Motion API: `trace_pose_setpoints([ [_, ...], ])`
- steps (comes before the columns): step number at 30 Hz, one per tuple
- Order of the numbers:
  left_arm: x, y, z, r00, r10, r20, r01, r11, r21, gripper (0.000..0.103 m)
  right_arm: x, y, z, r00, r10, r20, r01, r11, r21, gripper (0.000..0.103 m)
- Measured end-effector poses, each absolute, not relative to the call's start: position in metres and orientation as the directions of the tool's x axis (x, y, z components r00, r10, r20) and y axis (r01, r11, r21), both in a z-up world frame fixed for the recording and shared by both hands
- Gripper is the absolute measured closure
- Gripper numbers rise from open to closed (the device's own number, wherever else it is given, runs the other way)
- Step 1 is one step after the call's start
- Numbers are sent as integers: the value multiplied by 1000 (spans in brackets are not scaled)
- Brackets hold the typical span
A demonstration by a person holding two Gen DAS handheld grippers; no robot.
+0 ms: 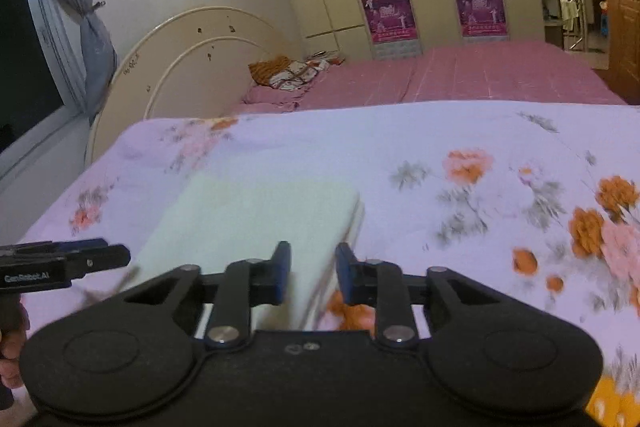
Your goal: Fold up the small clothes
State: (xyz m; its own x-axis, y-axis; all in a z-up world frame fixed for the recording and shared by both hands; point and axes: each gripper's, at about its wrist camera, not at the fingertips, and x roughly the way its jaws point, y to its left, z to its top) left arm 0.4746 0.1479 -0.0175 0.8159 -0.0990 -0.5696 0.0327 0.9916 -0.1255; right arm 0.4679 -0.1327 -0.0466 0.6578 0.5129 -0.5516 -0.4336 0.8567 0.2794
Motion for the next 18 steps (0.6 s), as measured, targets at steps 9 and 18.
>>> trace_pose_setpoints([
  [9, 513, 131, -48, 776, -93, -623, 43, 995, -95, 41, 502, -96, -77, 582, 479, -658, -491, 851, 185, 86],
  [18, 399, 159, -36, 816, -64, -575, -54, 981, -185, 41, 423, -141, -45, 554, 549, -626, -503, 820, 273, 82],
])
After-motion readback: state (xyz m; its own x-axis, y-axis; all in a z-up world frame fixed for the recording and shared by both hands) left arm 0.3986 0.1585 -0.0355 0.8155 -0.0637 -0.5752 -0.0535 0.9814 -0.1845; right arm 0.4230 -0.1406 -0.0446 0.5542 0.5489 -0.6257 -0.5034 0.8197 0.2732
